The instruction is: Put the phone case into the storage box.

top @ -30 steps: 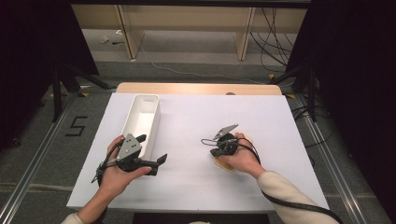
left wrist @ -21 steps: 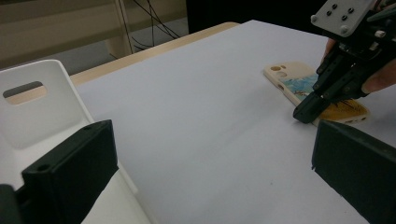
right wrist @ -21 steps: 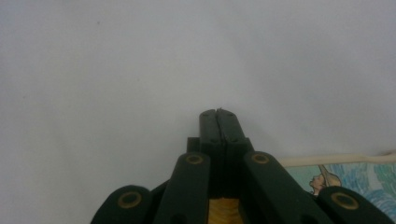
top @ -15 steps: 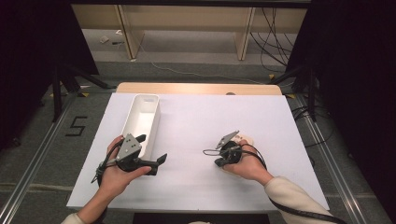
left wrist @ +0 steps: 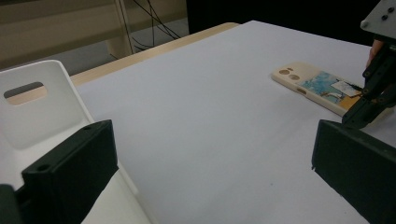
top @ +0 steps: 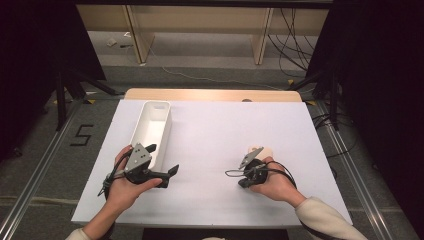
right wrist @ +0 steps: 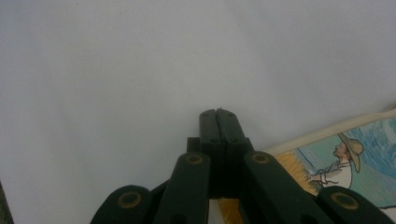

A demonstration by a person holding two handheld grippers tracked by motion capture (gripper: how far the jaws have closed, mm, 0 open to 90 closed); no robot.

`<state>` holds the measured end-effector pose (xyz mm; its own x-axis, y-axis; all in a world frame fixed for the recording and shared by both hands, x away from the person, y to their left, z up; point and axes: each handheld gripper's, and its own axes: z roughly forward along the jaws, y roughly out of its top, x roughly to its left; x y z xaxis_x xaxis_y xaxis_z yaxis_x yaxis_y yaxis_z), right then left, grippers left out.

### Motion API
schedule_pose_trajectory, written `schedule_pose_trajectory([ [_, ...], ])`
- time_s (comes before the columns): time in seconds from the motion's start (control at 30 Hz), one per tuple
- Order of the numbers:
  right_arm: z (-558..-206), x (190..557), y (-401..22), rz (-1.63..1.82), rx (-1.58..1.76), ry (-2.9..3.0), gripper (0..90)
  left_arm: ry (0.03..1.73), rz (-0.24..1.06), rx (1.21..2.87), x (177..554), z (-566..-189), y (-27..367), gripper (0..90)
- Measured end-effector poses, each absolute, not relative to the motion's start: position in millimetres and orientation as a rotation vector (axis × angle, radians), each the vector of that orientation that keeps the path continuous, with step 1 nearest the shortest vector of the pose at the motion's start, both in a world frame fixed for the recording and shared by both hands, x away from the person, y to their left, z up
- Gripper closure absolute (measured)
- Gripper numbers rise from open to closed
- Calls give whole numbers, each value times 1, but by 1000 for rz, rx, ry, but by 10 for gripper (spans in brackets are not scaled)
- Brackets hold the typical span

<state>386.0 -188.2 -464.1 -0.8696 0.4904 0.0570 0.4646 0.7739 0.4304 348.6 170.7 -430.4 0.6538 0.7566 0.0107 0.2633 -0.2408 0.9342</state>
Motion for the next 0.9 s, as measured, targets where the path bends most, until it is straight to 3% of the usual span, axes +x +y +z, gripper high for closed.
schedule_pose_trajectory([
  [0.5,-461,376,-246,651,927,2866,900,815,578,1805,348,-430,169,0],
  [0.9,-458,378,-269,601,1014,2795,900,812,577,1808,348,-429,169,0],
])
